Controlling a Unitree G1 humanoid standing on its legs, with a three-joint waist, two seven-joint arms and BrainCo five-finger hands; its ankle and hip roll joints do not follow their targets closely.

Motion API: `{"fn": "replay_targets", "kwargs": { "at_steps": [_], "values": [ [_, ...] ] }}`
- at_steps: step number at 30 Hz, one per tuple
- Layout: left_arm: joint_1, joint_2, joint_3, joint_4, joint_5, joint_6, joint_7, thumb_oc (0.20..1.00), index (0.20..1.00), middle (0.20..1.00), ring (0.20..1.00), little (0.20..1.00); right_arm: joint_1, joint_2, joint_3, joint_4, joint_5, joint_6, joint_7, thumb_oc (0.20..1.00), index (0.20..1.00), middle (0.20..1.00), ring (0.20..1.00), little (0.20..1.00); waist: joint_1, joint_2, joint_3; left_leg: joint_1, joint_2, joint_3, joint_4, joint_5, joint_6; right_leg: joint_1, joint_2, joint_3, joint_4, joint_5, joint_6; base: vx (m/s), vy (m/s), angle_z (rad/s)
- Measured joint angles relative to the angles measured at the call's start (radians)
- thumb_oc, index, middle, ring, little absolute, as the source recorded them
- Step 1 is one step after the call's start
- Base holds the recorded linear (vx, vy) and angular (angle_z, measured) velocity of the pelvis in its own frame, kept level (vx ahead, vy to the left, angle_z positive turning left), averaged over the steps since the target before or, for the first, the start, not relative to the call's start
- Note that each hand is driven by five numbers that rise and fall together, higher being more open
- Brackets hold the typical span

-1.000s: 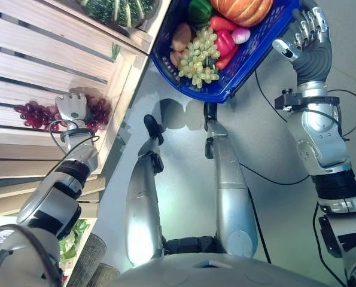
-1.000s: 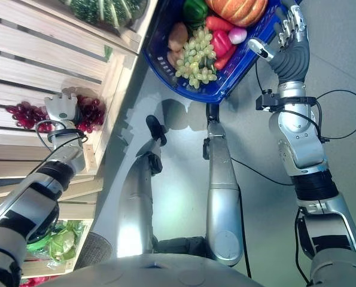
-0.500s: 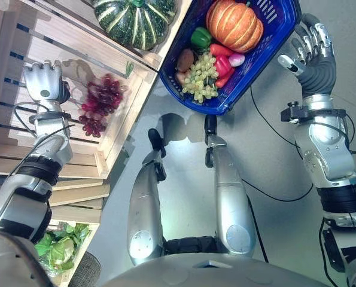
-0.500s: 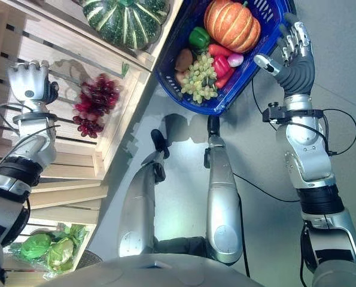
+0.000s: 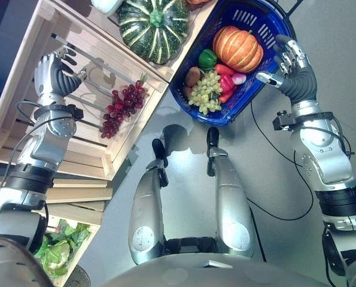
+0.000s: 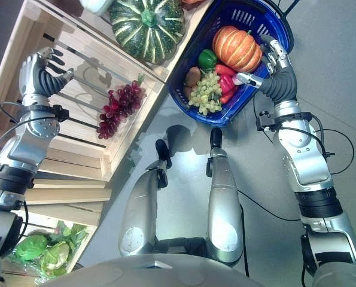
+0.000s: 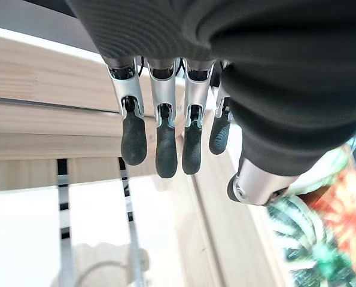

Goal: Pick up fruits and vegetables into the basket

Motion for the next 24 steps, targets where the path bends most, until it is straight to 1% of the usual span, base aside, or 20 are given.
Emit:
{"fn": "replay_targets", "kwargs": {
  "at_steps": [2, 3, 4, 5, 7, 9, 12, 14, 18, 19, 20, 21, 24],
  "values": [
    [-0.001, 0.000, 0.001, 0.000, -0.002, 0.003, -0.013, 0.200, 0.200, 0.200, 0.200, 0.200, -0.004, 0.000, 0.008, 0.000, 0.000, 0.006, 0.002, 1.000, 1.000, 1.000, 1.000, 1.000, 0.003, 0.000, 0.000, 0.010, 0.000, -0.002, -0.002, -0.001, 0.001, 0.015, 0.000, -0.003, -0.007, 0.001, 0.001, 0.03, -0.044, 0.04],
    [-0.004, 0.001, 0.001, 0.000, -0.002, 0.022, -0.018, 0.639, 0.639, 0.639, 0.639, 0.639, -0.015, -0.006, 0.018, 0.000, 0.001, 0.011, 0.003, 1.000, 1.000, 1.000, 1.000, 1.000, 0.002, -0.001, 0.000, 0.012, 0.001, -0.007, 0.001, -0.003, 0.001, 0.022, 0.001, -0.006, -0.011, 0.001, 0.002, 0.02, -0.038, 0.06],
    [-0.006, 0.001, 0.001, 0.000, -0.003, 0.028, -0.023, 0.787, 0.787, 0.787, 0.787, 0.787, -0.021, -0.008, 0.018, 0.000, 0.001, 0.013, 0.004, 1.000, 1.000, 1.000, 1.000, 1.000, 0.004, -0.002, 0.000, 0.011, 0.001, -0.009, 0.004, -0.004, 0.001, 0.023, 0.002, -0.006, -0.011, 0.002, 0.001, 0.02, -0.052, 0.05],
    [-0.006, 0.000, 0.001, 0.000, -0.003, 0.038, -0.033, 1.000, 1.000, 1.000, 1.000, 1.000, -0.033, -0.011, 0.018, 0.000, 0.001, 0.021, 0.004, 1.000, 1.000, 1.000, 1.000, 1.000, 0.007, -0.003, 0.001, 0.008, 0.001, -0.009, 0.009, -0.006, 0.002, 0.023, 0.002, -0.006, -0.011, 0.005, -0.003, 0.00, 0.000, 0.00],
    [-0.003, -0.007, -0.003, 0.002, -0.003, 0.050, -0.037, 1.000, 1.000, 1.000, 1.000, 1.000, -0.037, -0.012, 0.021, 0.000, 0.001, 0.024, -0.001, 1.000, 1.000, 1.000, 1.000, 1.000, 0.010, -0.005, 0.002, 0.005, 0.001, -0.011, 0.011, -0.009, 0.003, 0.023, 0.002, -0.007, -0.011, 0.005, -0.003, 0.00, -0.041, 0.03],
    [-0.008, -0.008, -0.035, 0.011, -0.001, 0.074, -0.037, 1.000, 1.000, 1.000, 1.000, 1.000, -0.040, -0.012, 0.040, 0.004, 0.002, 0.024, -0.005, 1.000, 1.000, 1.000, 1.000, 1.000, 0.010, -0.008, 0.001, 0.003, 0.001, -0.012, 0.015, -0.012, 0.004, 0.023, 0.002, -0.007, -0.011, 0.007, -0.002, 0.00, -0.019, 0.01],
    [-0.028, -0.024, -0.093, 0.046, 0.017, 0.115, -0.033, 1.000, 1.000, 1.000, 1.000, 1.000, -0.042, -0.011, 0.066, 0.013, 0.002, 0.023, -0.010, 1.000, 1.000, 1.000, 1.000, 1.000, 0.001, -0.017, 0.002, -0.014, 0.004, -0.012, 0.043, -0.030, 0.007, 0.019, 0.004, -0.005, -0.012, 0.008, 0.001, 0.00, -0.019, -0.03],
    [-0.038, -0.043, -0.110, 0.072, 0.019, 0.137, -0.030, 1.000, 1.000, 1.000, 1.000, 1.000, -0.045, -0.010, 0.076, 0.017, 0.003, 0.019, -0.017, 1.000, 1.000, 1.000, 1.000, 1.000, -0.007, -0.026, 0.001, -0.030, 0.006, -0.012, 0.063, -0.041, 0.010, 0.010, 0.004, -0.003, -0.012, 0.009, 0.004, 0.00, -0.021, -0.05],
    [-0.081, -0.073, -0.167, 0.168, 0.061, 0.180, 0.003, 1.000, 1.000, 1.000, 1.000, 1.000, -0.060, -0.010, 0.080, 0.028, 0.004, -0.019, -0.036, 1.000, 1.000, 1.000, 1.000, 1.000, -0.024, -0.042, 0.002, -0.081, 0.013, -0.005, 0.097, -0.052, 0.016, -0.032, 0.009, 0.006, -0.011, 0.016, 0.009, -0.01, -0.018, -0.08],
    [-0.085, -0.078, -0.191, 0.185, 0.070, 0.195, 0.018, 1.000, 1.000, 1.000, 1.000, 1.000, -0.063, -0.007, 0.084, 0.029, 0.012, -0.035, -0.052, 1.000, 1.000, 1.000, 1.000, 1.000, -0.028, -0.051, 0.004, -0.094, 0.018, 0.001, 0.106, -0.056, 0.015, -0.045, 0.014, 0.014, -0.010, 0.019, 0.009, -0.01, -0.017, -0.16],
    [-0.086, -0.086, -0.194, 0.201, 0.079, 0.197, 0.028, 1.000, 1.000, 1.000, 1.000, 1.000, -0.062, -0.007, 0.085, 0.029, 0.014, -0.046, -0.055, 1.000, 1.000, 1.000, 1.000, 1.000, -0.028, -0.053, 0.004, -0.099, 0.020, 0.003, 0.112, -0.060, 0.015, -0.050, 0.017, 0.017, -0.009, 0.019, 0.008, -0.02, -0.021, -0.18],
    [-0.085, -0.113, -0.196, 0.230, 0.087, 0.209, 0.042, 1.000, 1.000, 1.000, 1.000, 1.000, -0.061, -0.003, 0.085, 0.029, 0.018, -0.068, -0.069, 1.000, 1.000, 1.000, 1.000, 1.000, -0.036, -0.055, 0.005, -0.108, 0.020, 0.006, 0.115, -0.063, 0.015, -0.061, 0.018, 0.022, -0.008, 0.020, 0.009, -0.01, -0.015, -0.11],
    [-0.094, -0.153, -0.213, 0.285, 0.087, 0.221, 0.069, 1.000, 1.000, 1.000, 1.000, 1.000, -0.060, 0.010, 0.085, 0.031, 0.022, -0.096, -0.091, 1.000, 1.000, 1.000, 1.000, 1.000, -0.052, -0.056, 0.005, -0.124, 0.020, 0.007, 0.118, -0.065, 0.015, -0.077, 0.018, 0.025, -0.008, 0.021, 0.010, -0.01, -0.012, -0.04]
  ]
}}
